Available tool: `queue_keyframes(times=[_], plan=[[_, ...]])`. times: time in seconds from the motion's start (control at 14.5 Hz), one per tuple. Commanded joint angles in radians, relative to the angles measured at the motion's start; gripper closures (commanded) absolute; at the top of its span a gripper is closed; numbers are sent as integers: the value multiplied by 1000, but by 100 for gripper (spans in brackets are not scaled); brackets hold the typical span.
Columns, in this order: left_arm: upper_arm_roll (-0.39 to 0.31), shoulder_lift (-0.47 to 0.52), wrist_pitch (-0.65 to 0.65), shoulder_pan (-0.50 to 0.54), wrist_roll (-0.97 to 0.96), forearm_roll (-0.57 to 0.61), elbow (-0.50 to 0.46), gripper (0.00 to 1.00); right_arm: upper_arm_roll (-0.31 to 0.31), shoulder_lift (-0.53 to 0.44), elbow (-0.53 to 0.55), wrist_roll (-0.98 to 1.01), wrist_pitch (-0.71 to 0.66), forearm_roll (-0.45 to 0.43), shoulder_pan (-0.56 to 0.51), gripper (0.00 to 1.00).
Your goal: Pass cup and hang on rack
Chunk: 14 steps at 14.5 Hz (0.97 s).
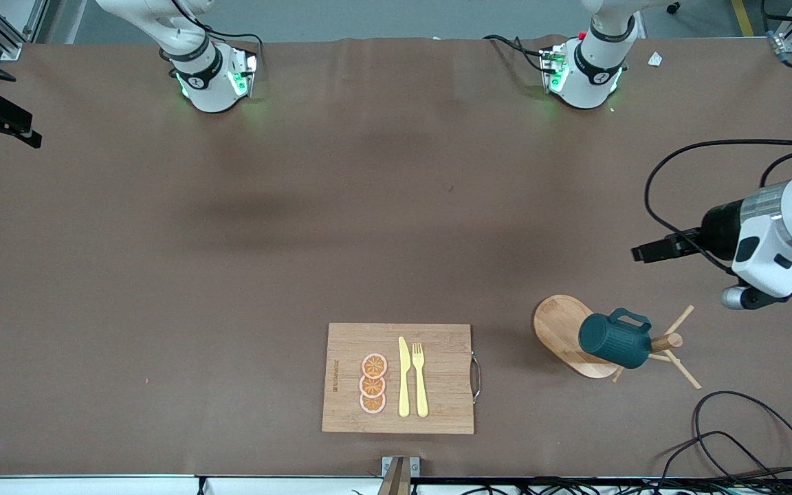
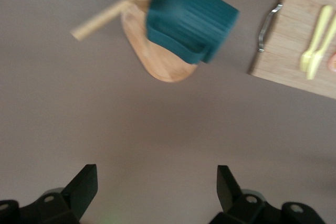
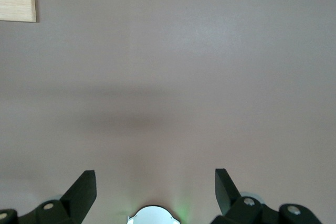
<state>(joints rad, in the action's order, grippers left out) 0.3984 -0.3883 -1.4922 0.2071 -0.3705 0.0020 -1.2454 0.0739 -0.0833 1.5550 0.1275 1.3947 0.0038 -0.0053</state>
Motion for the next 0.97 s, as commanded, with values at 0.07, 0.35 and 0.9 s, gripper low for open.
queue_keyframes(times=[0.07,0.35,0.9], plan=[[26,48,0,12,111,107,-19,0,-11,-26,19,3,6,-8,-12,0],[10,127,4,15,232,107,-22,0,-11,-26,19,3,4,-8,-12,0],[-285,354,92,-159,277,12,-207,0,-13,-26,19,3,3,-8,-12,0]])
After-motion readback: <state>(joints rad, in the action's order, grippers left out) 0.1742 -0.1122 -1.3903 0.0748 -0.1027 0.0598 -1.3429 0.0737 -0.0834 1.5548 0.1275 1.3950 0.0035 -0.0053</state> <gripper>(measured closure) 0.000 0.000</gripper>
